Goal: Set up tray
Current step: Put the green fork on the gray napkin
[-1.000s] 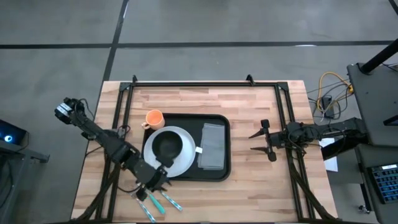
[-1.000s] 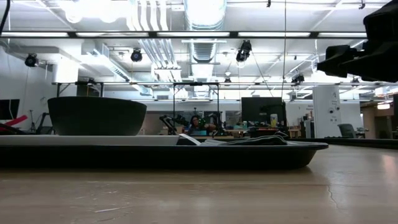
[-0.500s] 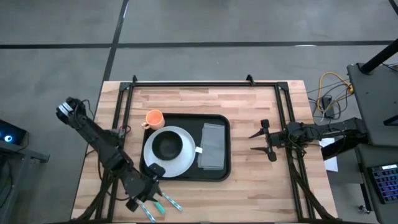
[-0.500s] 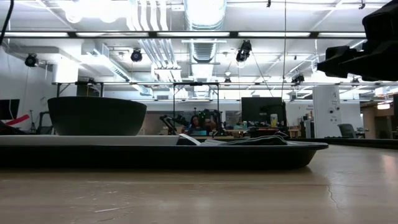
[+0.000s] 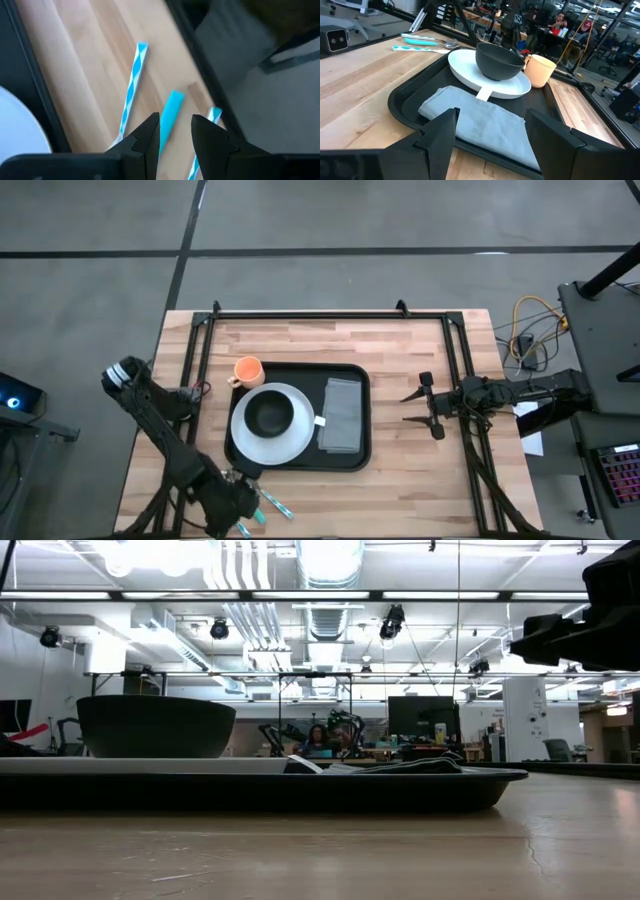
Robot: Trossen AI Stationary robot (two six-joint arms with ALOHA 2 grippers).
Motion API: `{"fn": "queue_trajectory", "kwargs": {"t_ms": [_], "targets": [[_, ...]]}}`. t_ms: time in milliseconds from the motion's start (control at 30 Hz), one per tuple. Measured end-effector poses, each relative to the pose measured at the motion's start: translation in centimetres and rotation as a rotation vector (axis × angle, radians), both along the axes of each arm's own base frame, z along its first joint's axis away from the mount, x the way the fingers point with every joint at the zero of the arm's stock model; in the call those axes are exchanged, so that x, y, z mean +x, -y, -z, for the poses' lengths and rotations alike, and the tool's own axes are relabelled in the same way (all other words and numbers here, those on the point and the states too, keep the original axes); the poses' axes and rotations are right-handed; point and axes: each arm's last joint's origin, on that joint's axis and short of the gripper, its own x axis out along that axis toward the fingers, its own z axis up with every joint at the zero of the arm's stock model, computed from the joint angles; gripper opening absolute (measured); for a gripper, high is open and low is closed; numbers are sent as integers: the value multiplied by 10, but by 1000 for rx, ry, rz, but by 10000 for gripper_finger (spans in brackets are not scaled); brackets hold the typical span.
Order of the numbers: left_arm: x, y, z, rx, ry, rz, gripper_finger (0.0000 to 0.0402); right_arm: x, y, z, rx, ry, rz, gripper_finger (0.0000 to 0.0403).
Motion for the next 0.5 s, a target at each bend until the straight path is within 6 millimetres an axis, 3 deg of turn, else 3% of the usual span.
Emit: {"fn": "queue_trajectory", "kwargs": {"t_ms": [300,500], "targets": [[12,42,15,263,-244,-33,92,0,0,0,0,-5,-1,224],[13,50,12,231,-229,-43,92,0,0,0,-3,-5,-1,224]]}}
